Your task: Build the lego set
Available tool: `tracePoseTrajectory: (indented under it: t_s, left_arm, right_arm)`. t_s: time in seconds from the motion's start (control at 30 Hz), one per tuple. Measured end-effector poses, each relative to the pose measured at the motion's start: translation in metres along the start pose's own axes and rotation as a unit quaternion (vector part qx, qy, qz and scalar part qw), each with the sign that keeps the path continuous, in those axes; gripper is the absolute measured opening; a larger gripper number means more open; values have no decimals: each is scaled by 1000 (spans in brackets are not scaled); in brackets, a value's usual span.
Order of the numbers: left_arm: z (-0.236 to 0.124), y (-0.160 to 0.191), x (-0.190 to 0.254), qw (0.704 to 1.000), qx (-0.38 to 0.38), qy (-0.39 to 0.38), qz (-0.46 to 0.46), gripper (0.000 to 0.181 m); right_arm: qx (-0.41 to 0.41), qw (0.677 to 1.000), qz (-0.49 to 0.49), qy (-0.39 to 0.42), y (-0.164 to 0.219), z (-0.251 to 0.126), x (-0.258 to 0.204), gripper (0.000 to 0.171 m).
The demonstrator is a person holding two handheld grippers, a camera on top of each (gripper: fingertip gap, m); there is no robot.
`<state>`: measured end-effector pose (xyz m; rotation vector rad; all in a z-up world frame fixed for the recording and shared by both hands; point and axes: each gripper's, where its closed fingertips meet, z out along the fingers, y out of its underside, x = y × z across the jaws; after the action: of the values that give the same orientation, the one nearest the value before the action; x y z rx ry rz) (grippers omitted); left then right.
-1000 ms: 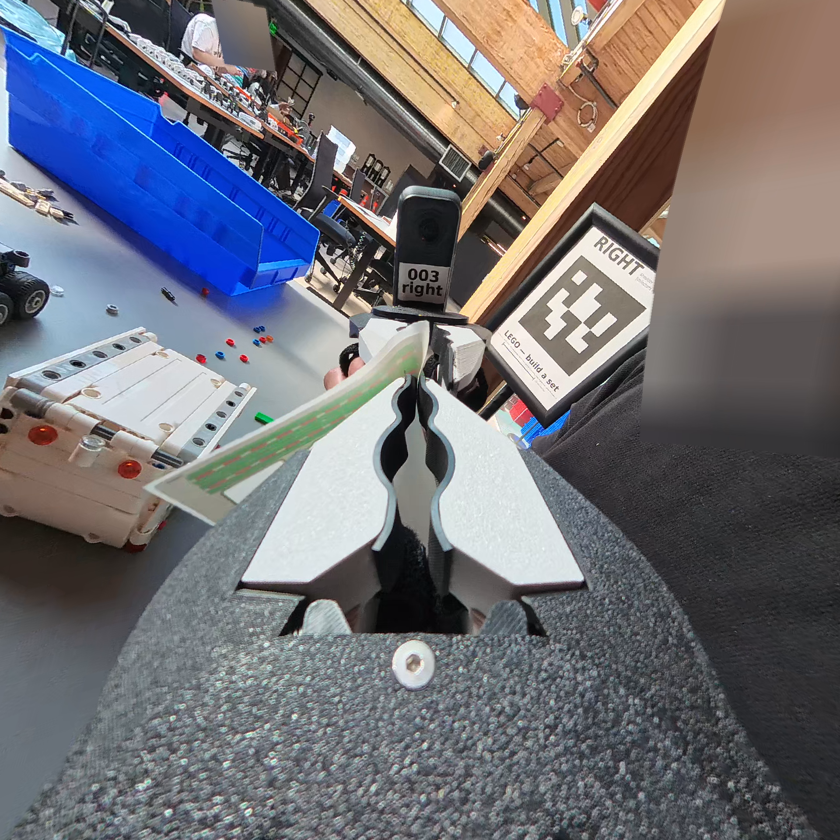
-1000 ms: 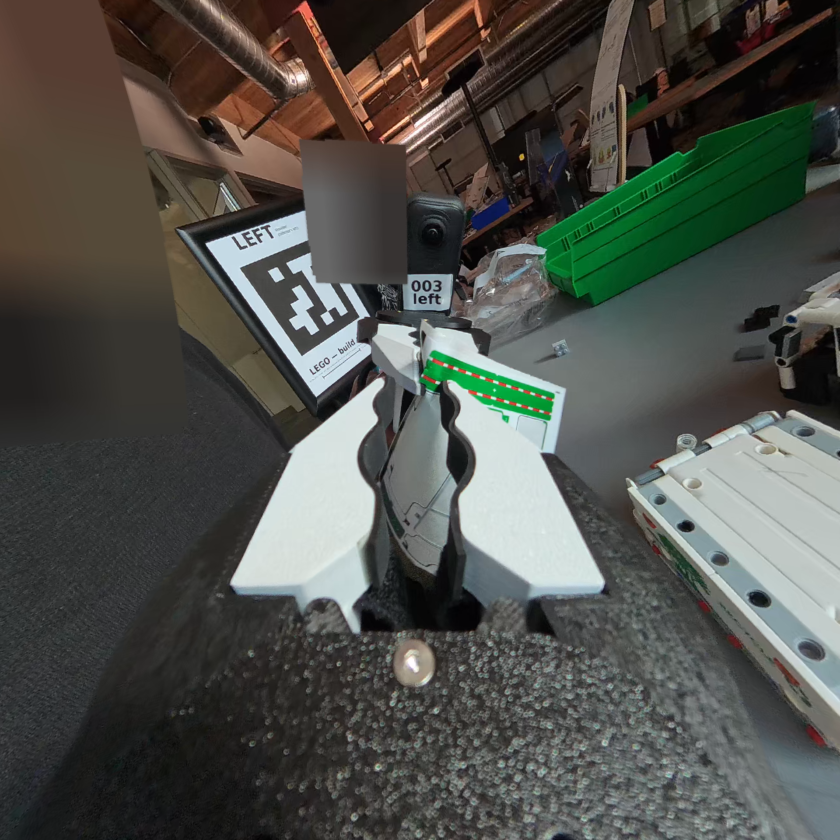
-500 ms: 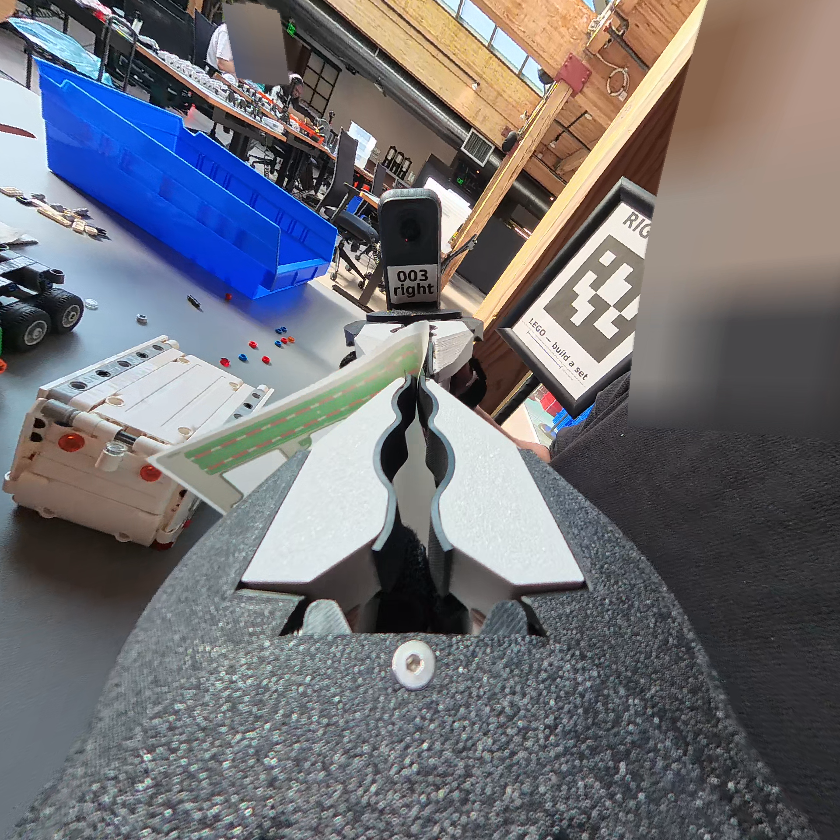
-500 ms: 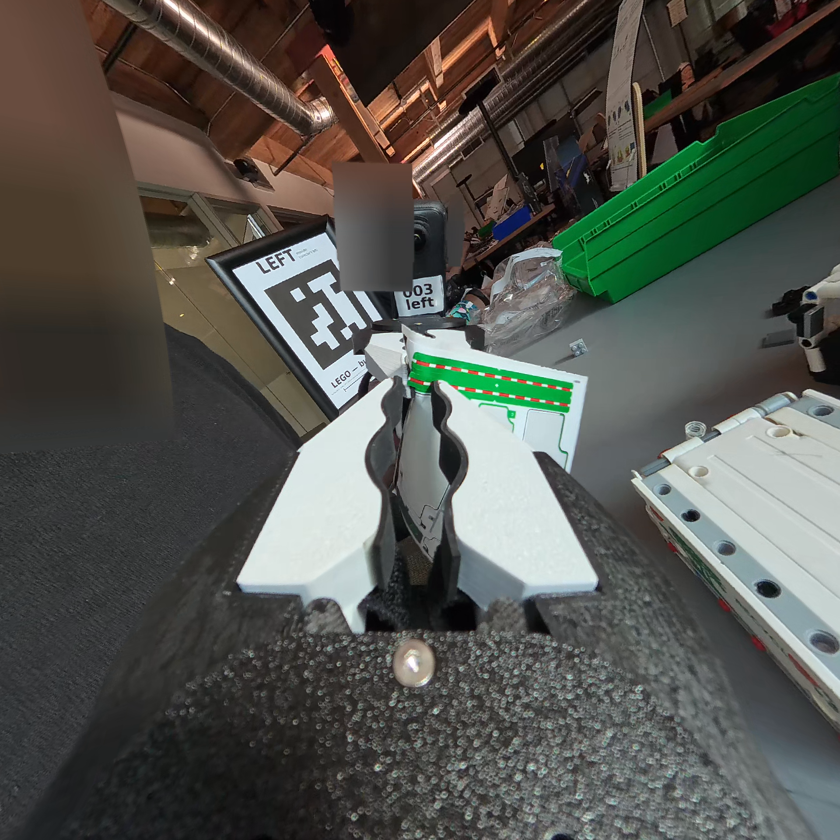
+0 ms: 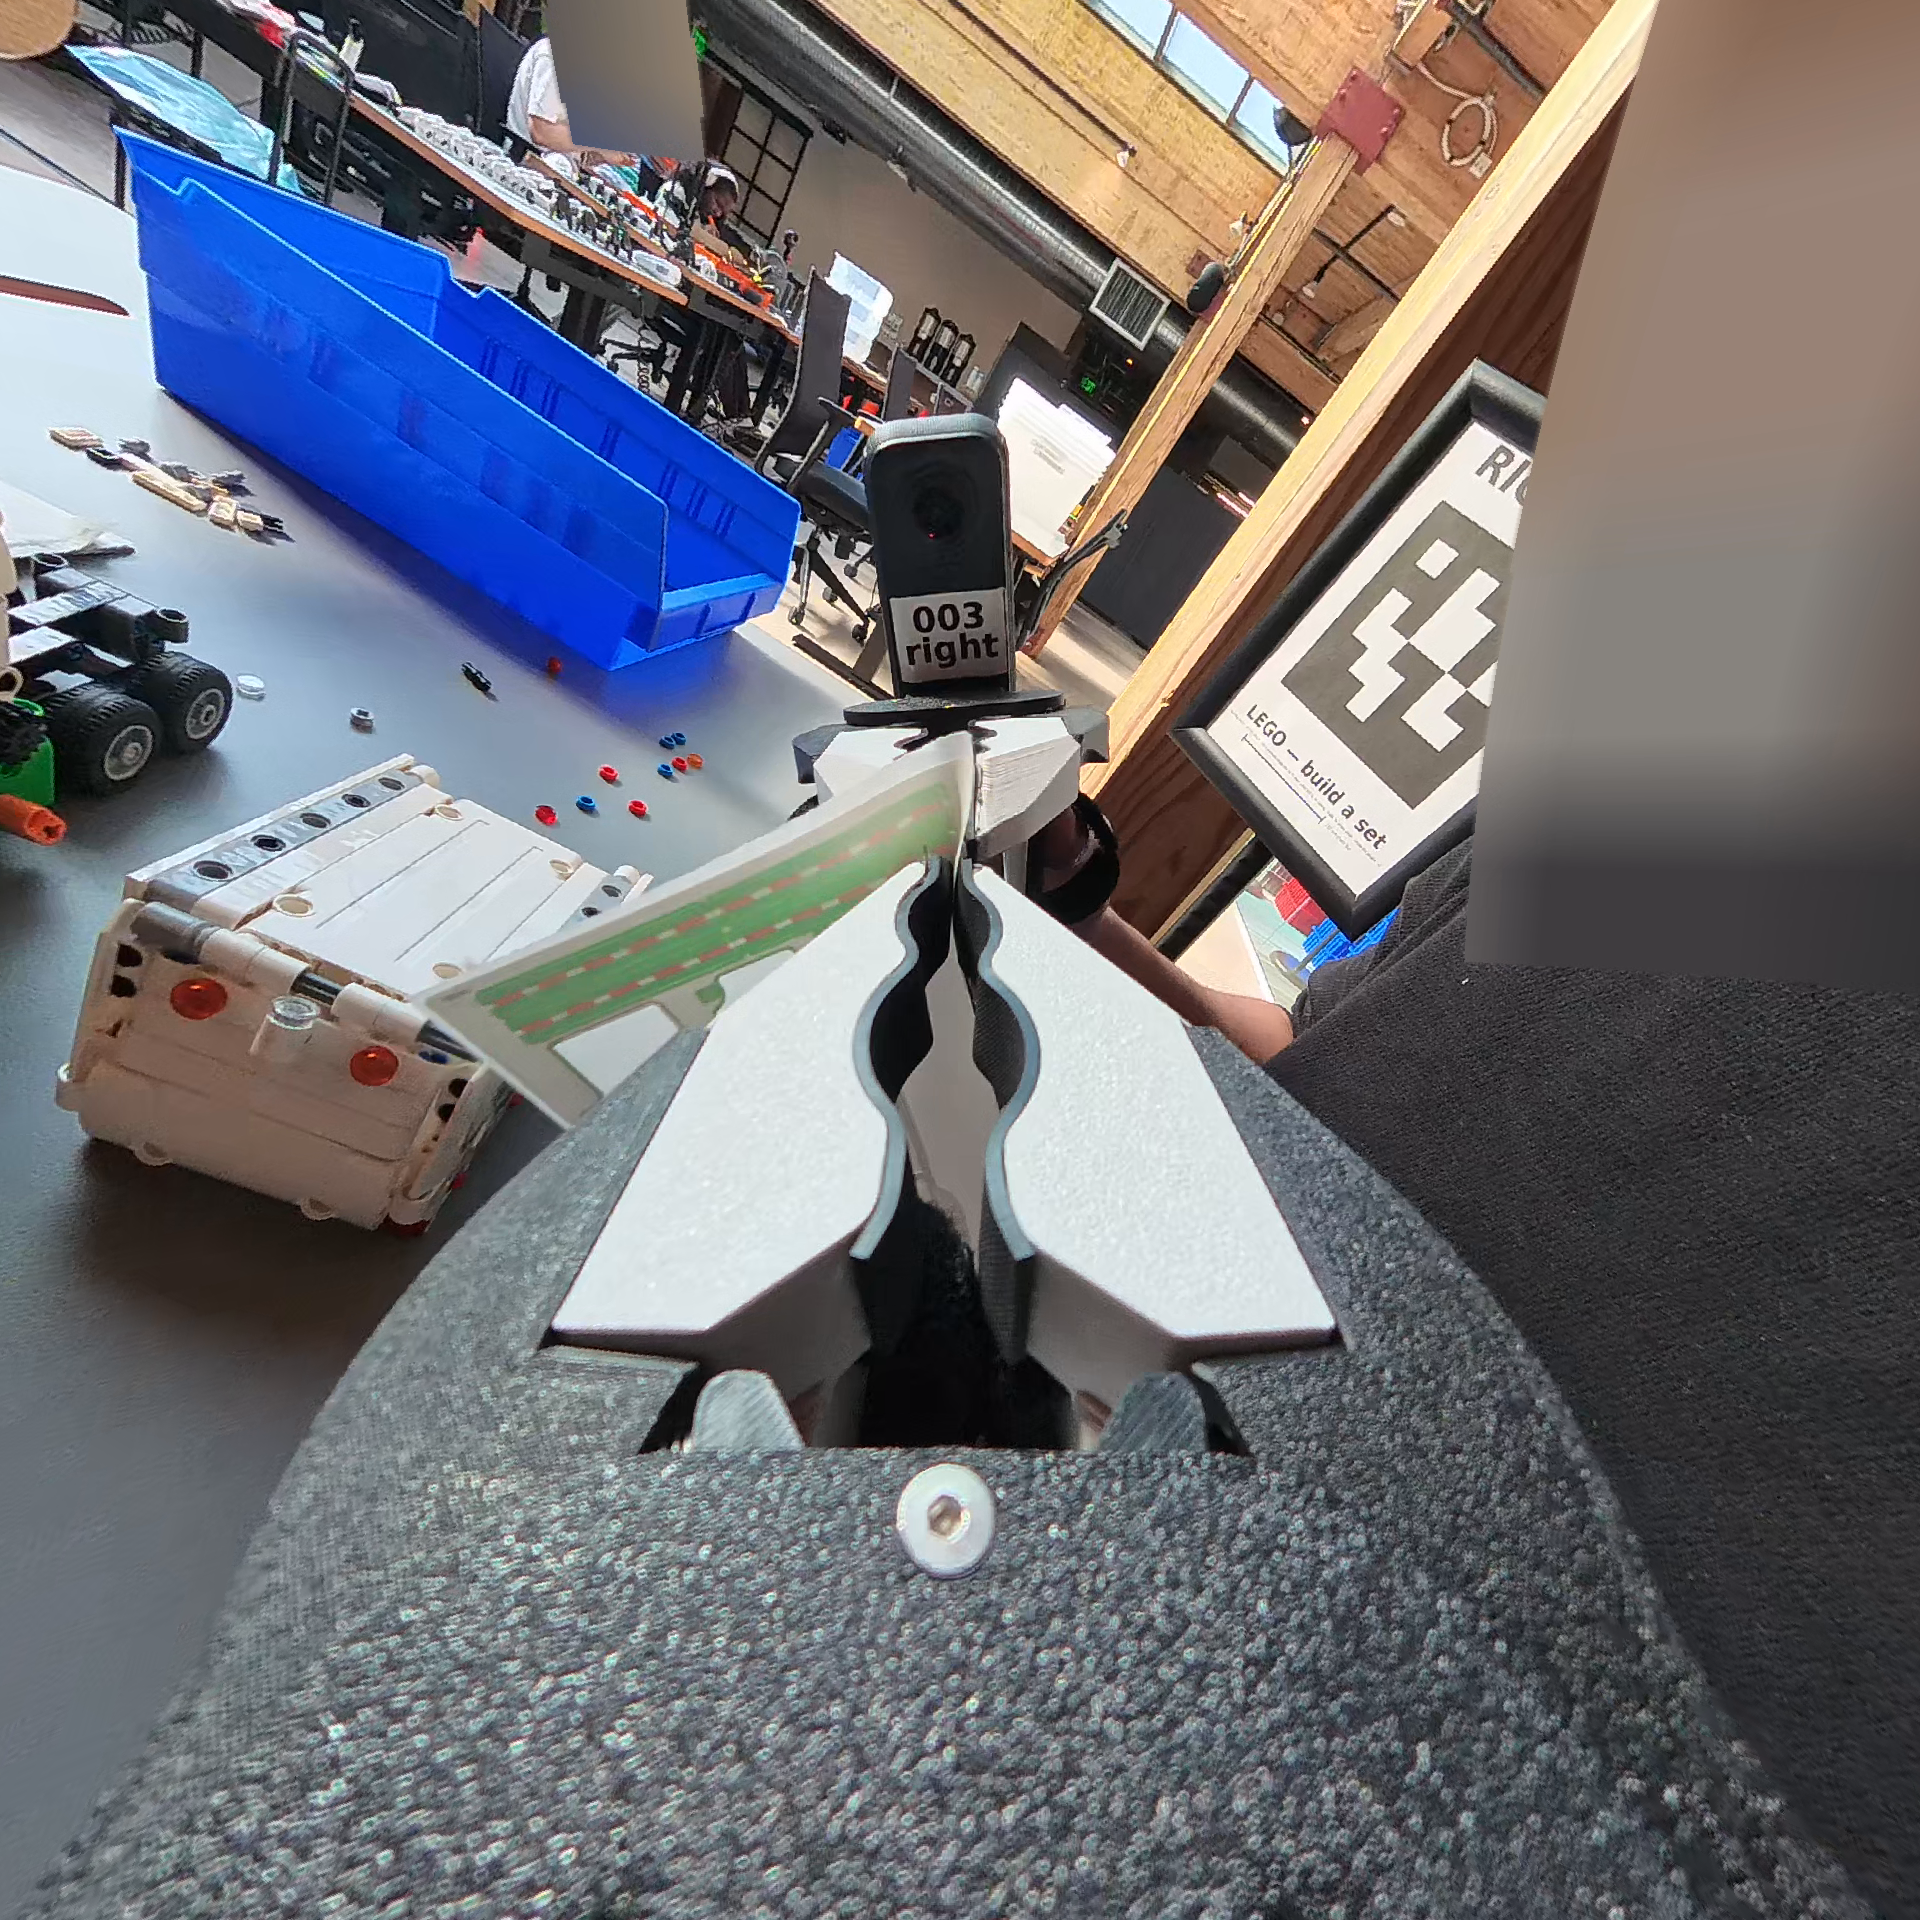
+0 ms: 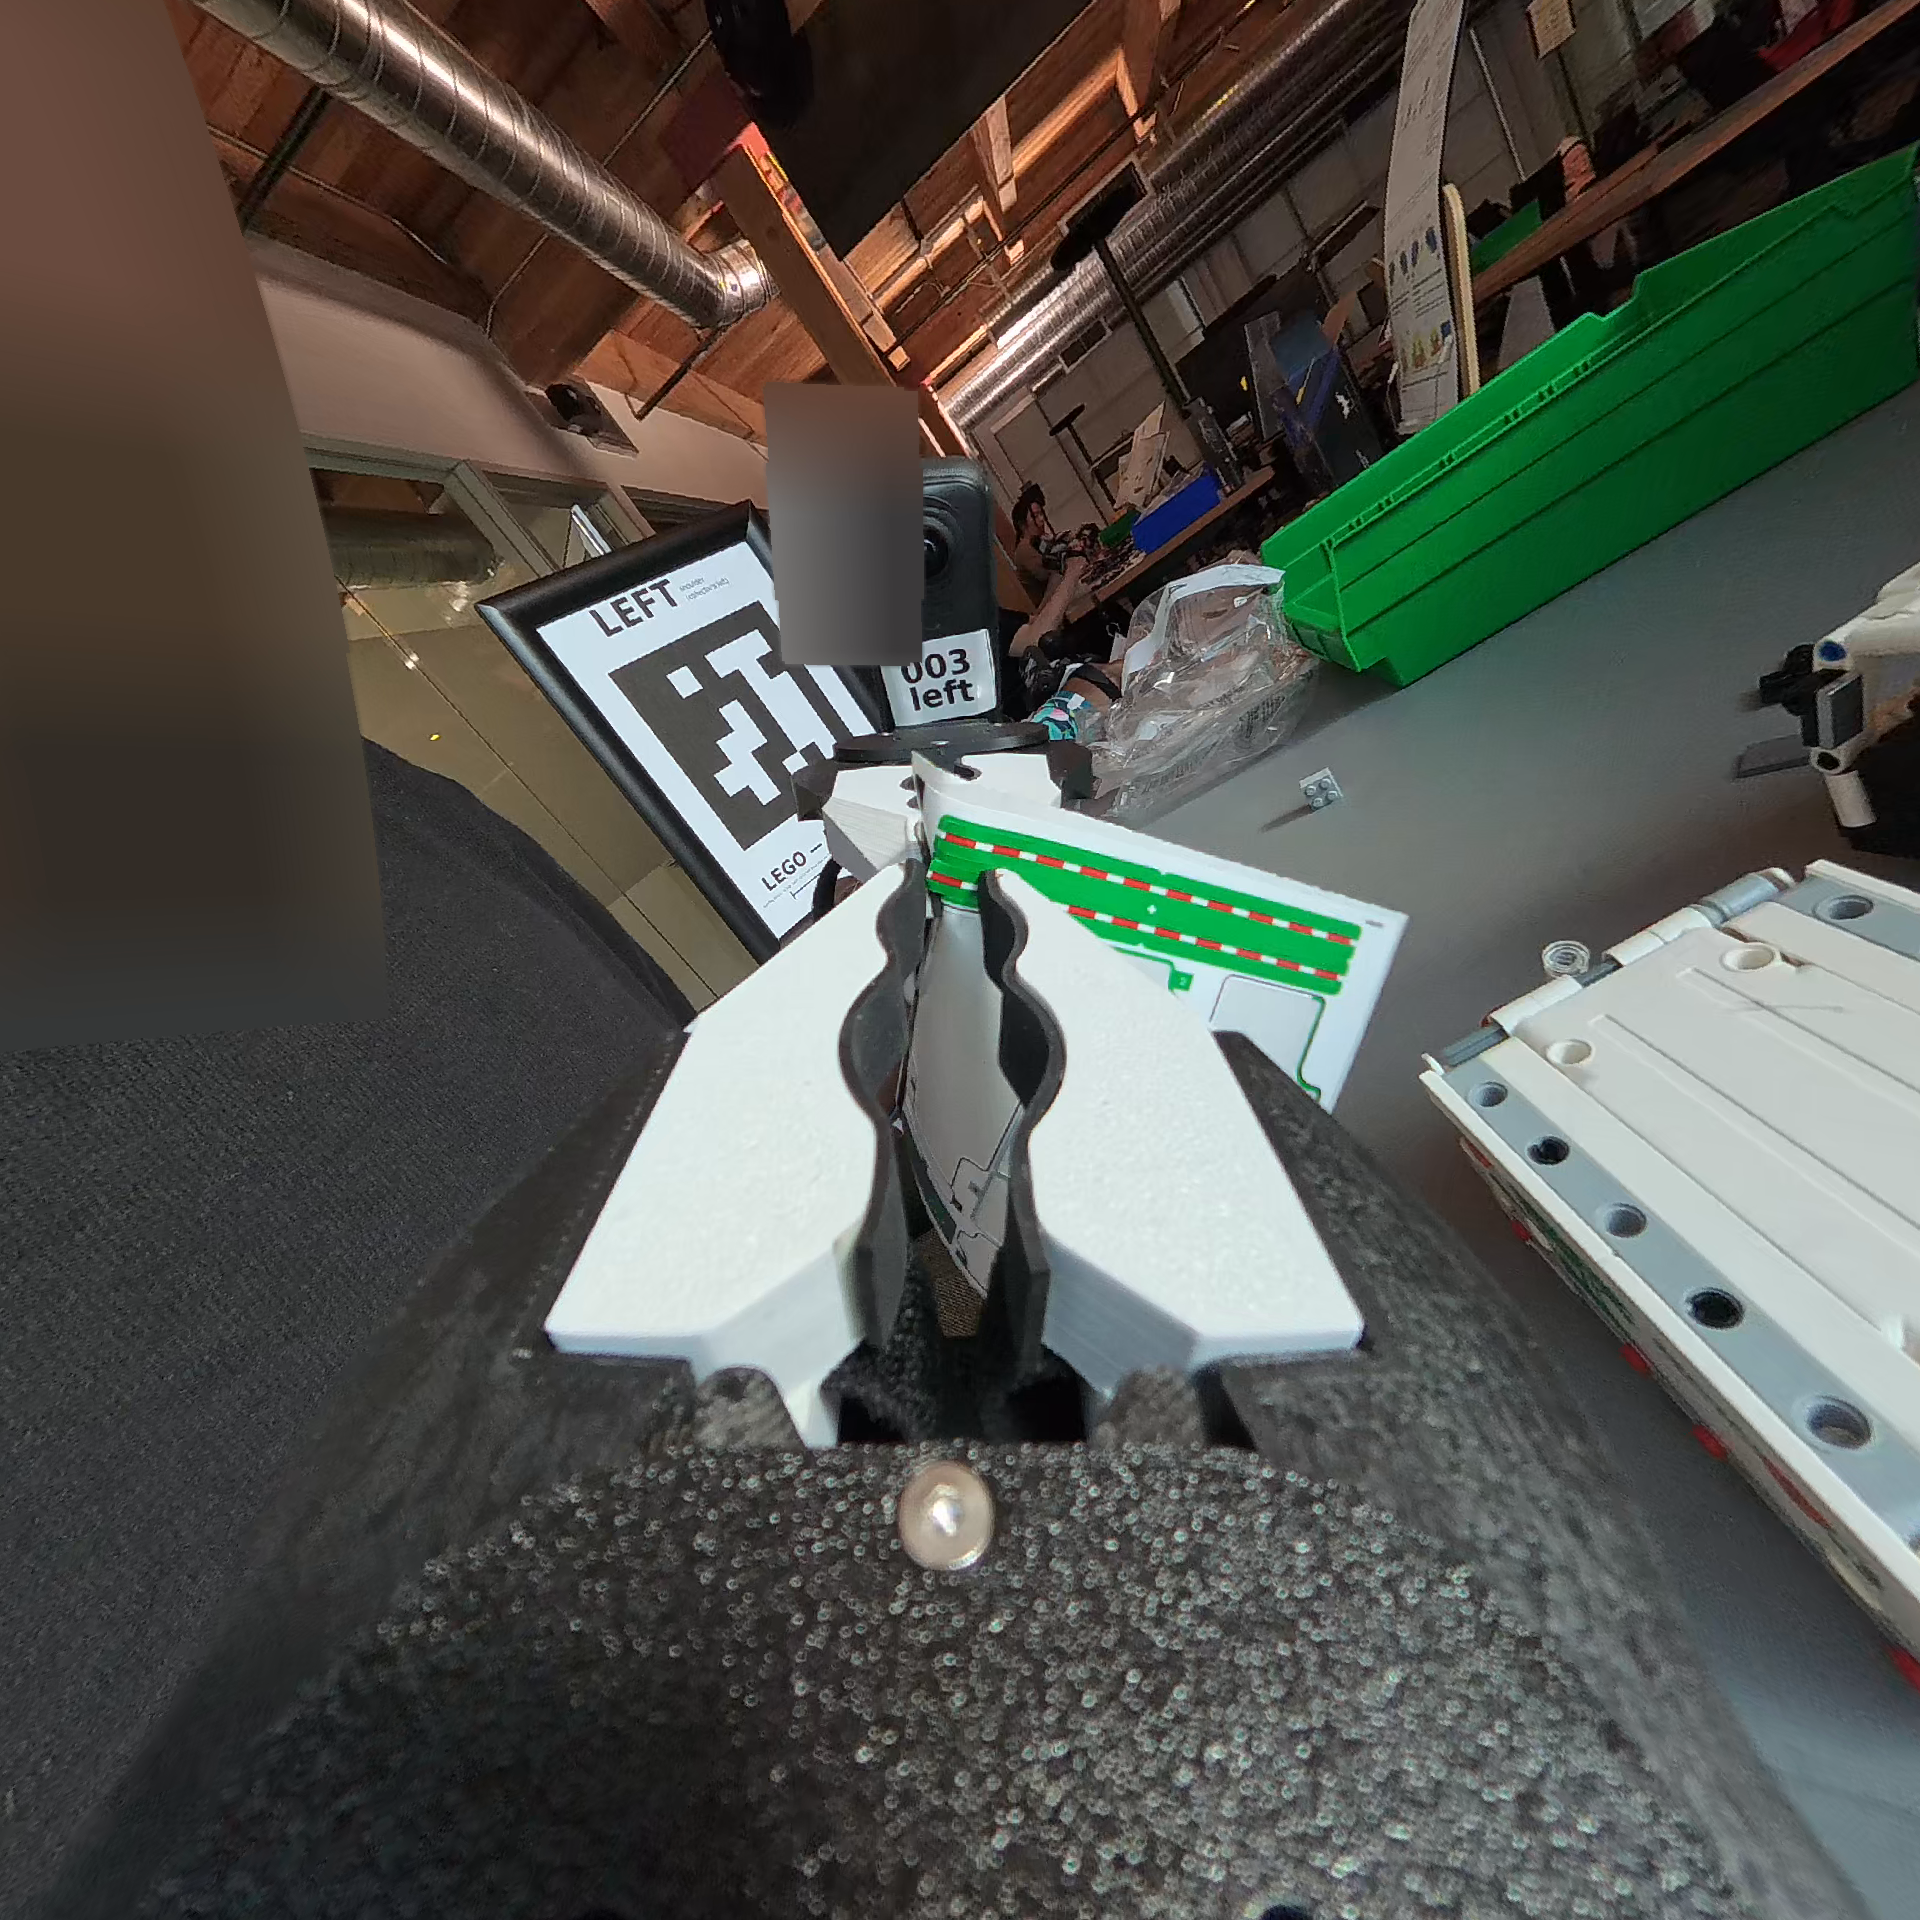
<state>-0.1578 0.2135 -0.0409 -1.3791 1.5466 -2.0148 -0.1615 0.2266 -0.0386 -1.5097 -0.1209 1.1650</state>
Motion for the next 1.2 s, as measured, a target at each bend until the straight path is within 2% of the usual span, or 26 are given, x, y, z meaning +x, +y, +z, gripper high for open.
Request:
tracePoseTrajectory:
  t_s: [0.4, 1.2]
  left_arm:
    - [-2, 2, -5, 1000, -3, -12, 1, 0]
    - [-8, 1, -18, 998, 0, -58, 10, 0]
  right_arm:
    - [-2, 1000, -5, 11, 0, -3, 5, 1]
    - [5, 998, -21, 61, -4, -11, 19, 0]
